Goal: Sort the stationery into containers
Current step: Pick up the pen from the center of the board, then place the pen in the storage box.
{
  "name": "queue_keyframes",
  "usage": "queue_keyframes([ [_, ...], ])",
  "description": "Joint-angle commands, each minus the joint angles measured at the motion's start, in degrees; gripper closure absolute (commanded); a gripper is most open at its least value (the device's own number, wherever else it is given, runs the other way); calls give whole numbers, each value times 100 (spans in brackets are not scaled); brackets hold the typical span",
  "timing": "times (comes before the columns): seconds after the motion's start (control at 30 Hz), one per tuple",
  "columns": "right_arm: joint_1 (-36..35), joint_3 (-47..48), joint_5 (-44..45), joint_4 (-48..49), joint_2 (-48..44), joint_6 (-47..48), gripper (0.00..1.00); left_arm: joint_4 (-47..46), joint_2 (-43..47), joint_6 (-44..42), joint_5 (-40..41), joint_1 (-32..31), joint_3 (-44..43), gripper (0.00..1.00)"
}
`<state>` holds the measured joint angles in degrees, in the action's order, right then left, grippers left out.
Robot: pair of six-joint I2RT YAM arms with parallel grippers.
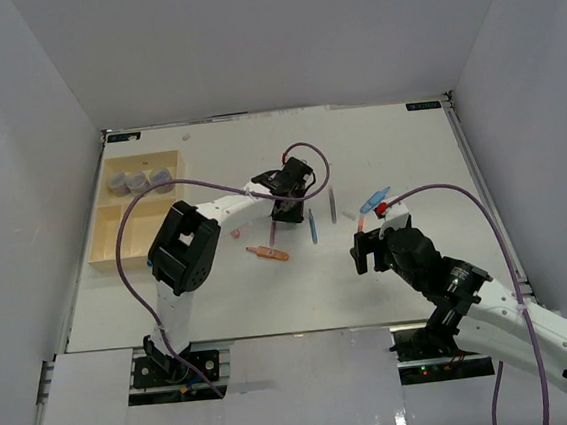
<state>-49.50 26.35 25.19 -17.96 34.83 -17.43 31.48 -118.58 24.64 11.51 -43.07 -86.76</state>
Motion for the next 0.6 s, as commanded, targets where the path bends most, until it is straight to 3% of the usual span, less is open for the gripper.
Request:
queue_keyframes([
  [0.0, 19, 46, 74, 73, -73, 3, 10, 147, 880, -12, 255, 79, -166, 68],
  [0.2, 19, 134, -23, 73, -38, 135, 10, 288, 1855, 23, 422, 904, 246, 68],
  [0.57, 19, 151, -646, 134, 6, 319, 10, 411, 3684, -152, 836, 3646, 1784, 67],
])
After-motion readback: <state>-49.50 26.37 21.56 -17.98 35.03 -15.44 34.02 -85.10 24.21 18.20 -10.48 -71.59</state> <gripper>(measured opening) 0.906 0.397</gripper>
